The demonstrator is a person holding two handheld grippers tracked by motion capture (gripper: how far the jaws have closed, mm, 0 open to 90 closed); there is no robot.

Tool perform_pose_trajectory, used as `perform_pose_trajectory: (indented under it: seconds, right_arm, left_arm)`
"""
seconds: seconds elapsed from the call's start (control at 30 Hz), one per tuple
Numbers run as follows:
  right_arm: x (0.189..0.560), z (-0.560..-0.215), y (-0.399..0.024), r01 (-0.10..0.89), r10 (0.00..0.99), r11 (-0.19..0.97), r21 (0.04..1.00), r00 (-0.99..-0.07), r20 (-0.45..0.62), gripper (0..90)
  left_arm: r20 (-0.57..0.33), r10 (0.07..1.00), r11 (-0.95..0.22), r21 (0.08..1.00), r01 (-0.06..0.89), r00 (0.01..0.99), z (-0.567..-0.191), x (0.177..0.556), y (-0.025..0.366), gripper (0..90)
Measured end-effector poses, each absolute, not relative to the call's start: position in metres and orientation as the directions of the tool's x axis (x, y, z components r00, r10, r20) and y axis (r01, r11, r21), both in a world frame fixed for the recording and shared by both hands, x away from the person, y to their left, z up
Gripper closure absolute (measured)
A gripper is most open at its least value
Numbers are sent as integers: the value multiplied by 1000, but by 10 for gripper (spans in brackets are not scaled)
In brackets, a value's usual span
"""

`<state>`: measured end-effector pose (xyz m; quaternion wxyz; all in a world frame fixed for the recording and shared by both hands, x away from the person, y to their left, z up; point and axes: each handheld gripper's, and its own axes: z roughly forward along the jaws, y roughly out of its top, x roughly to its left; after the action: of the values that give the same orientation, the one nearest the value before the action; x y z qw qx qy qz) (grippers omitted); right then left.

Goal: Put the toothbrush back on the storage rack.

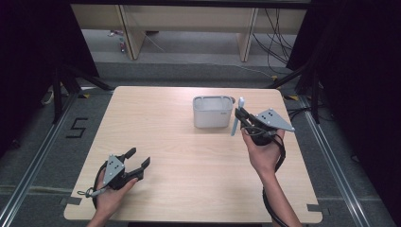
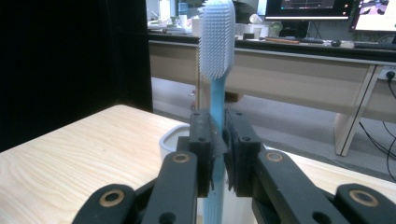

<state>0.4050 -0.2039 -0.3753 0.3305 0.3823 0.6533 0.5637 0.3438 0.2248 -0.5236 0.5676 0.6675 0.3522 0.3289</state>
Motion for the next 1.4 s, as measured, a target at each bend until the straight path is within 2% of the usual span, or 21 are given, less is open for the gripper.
perform_pose_trajectory:
  seconds: [1.4]
  right_arm:
    - [448, -350, -192, 92, 884, 43, 995, -467, 5, 826]
  left_arm:
    - [48, 848, -117, 988, 100, 527, -524, 343, 224, 323]
